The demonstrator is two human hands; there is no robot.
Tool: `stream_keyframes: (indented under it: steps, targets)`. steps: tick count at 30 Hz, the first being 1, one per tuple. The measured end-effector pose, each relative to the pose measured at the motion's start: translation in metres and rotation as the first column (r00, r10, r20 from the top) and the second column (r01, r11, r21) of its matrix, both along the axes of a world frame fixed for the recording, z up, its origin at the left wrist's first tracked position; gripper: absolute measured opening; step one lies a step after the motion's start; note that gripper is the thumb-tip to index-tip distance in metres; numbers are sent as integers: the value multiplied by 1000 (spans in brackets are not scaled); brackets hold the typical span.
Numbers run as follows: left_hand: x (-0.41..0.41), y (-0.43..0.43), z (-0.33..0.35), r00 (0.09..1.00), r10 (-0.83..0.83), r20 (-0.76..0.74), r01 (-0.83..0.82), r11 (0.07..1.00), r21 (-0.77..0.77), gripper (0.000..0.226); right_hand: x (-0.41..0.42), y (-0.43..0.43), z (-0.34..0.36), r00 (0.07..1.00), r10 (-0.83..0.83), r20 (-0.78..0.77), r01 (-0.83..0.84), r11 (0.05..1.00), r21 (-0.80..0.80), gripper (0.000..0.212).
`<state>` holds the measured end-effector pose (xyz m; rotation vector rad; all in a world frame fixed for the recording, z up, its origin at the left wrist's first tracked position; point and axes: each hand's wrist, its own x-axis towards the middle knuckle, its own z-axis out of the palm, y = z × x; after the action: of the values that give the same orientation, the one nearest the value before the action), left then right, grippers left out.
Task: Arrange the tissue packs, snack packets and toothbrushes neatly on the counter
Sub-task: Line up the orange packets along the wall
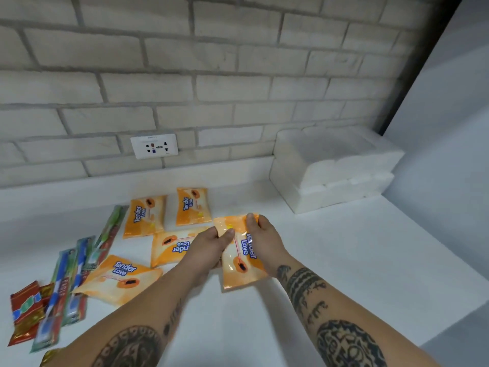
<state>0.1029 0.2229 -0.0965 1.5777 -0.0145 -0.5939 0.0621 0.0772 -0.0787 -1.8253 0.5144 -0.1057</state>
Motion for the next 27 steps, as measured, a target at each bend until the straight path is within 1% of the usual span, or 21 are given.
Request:
stream_keyframes:
  steps: [3,5,8,9,11,12,13,15,16,17,18,19,20,21,23,25,26,27]
  targets:
    - [11,-16,1,999,-17,-29,17,1000,-7,23,13,-20,-7,998,-35,46,40,995,-94,34]
    - [18,-27,1,996,-9,-86,5,999,-41,18,24,-34,-12,996,-58,64,65,991,-117,36]
    - [31,-41,-5,987,69,-143,-74,997,-31,19,40,-45,-21,999,-49,3,49,994,-100,31]
    - [35,-44,-7,984,107,-143,-111,994,-20,18,43,-47,-25,999,-28,-26,25,995,-98,37]
    - [46,-50,-14,976,189,-110,-187,982,32,21,45,-48,-38,999,40,-36,-45,986,-162,64]
    - [52,-55,-16,973,216,-81,-212,976,55,23,43,-49,-45,996,90,-23,-93,962,-258,70]
    - [58,-60,-20,972,232,-41,-227,969,98,24,42,-49,-54,986,164,-2,-152,912,-381,70]
    - [66,-69,-21,969,242,44,-246,946,211,25,40,-51,-69,946,323,-27,-273,751,-601,67]
    - [69,-72,-22,963,259,74,-269,933,239,20,42,-53,-76,925,370,-83,-330,678,-656,66]
    - [72,-73,-23,958,269,102,-286,924,254,21,46,-55,-82,912,389,-126,-363,626,-690,66]
    - [74,-73,-23,955,264,138,-293,916,273,32,52,-58,-87,906,392,-161,-383,596,-706,65]
    - [77,-72,-24,954,238,182,-286,904,317,43,59,-61,-89,902,391,-185,-396,576,-716,63]
    - [81,-70,-25,952,196,235,-275,885,376,49,68,-63,-91,897,390,-207,-410,566,-715,63]
    - [85,-67,-27,944,157,289,-274,862,427,51,77,-66,-91,894,393,-217,-420,559,-715,63]
    - [94,-59,-31,909,112,401,-306,832,462,50,95,-69,-89,882,413,-226,-437,541,-719,63]
    - [105,-51,-36,835,50,548,-374,782,499,47,113,-70,-87,868,432,-245,-460,513,-725,63]
    - [110,-47,-40,791,-16,612,-408,731,547,45,121,-71,-87,862,436,-257,-471,506,-723,64]
    - [116,-43,-45,764,-93,639,-435,657,616,44,129,-71,-86,859,439,-264,-479,504,-719,64]
